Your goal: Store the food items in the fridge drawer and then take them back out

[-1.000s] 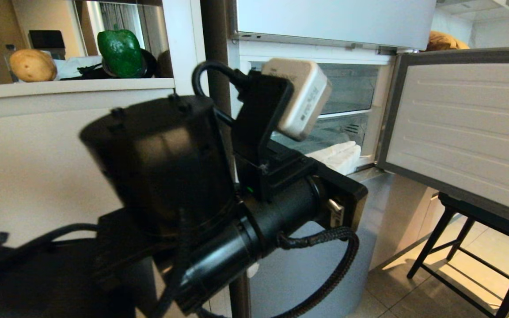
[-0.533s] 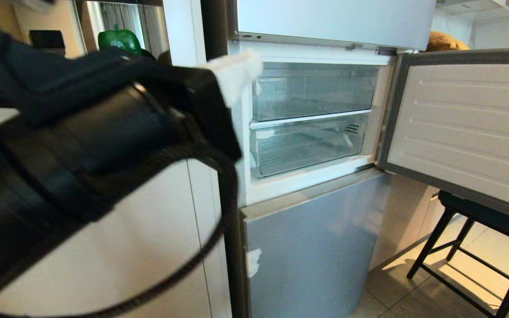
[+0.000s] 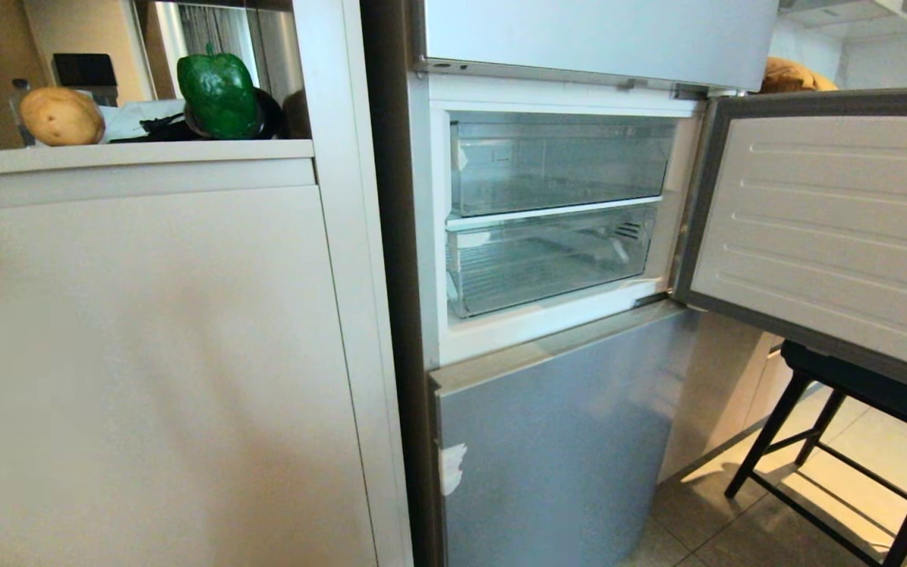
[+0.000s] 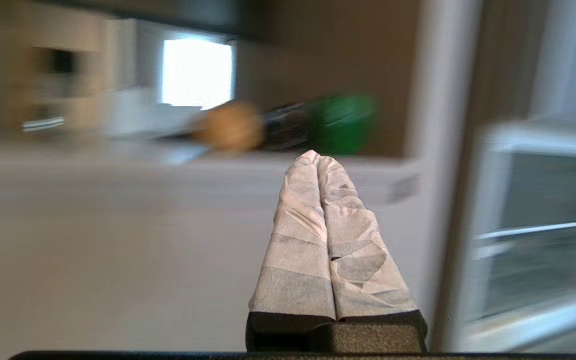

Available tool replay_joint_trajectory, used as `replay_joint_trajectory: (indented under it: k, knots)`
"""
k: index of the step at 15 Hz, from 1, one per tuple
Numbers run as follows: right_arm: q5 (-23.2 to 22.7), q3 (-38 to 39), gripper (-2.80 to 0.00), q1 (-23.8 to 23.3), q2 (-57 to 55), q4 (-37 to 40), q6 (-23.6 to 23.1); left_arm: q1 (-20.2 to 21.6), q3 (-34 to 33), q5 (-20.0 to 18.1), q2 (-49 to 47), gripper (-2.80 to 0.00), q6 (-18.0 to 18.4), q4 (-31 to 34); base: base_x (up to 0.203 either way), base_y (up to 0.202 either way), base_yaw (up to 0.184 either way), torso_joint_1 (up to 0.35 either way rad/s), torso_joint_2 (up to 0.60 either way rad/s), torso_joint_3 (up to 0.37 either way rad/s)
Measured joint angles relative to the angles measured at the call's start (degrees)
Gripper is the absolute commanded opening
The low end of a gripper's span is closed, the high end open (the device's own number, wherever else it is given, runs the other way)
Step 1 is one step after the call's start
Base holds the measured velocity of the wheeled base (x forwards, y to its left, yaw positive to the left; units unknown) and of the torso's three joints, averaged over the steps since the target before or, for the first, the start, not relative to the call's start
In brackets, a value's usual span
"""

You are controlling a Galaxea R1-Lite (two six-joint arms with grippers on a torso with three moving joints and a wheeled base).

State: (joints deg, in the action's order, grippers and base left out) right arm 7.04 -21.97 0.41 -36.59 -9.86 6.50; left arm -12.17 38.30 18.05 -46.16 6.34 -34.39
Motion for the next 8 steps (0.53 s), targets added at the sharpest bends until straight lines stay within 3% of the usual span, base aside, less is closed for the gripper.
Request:
replay_joint_trajectory:
  k: [2,4,8]
  knots:
    - [0.81,-0.45,-2.80,-0.79,-6.91,-6.15,0.38,6.29,-4.92,-0.84,9.66,-2.80,0.24,6.62,0.000,0.000,0.000,0.000,0.00,0.000]
    - [1.97,-1.60,-2.80,-4.88,-14.12,-11.84,0.58,10.03,-9.25,-3.58,18.37,-2.80,0.52,14.14,0.000,0.000,0.000,0.000,0.00,0.000]
    - [2.39,-5.15,-2.80,-16.41,-25.76,-21.60,0.32,12.63,-15.07,-8.11,31.37,-2.80,0.94,28.95,0.000,0.000,0.000,0.000,0.00,0.000]
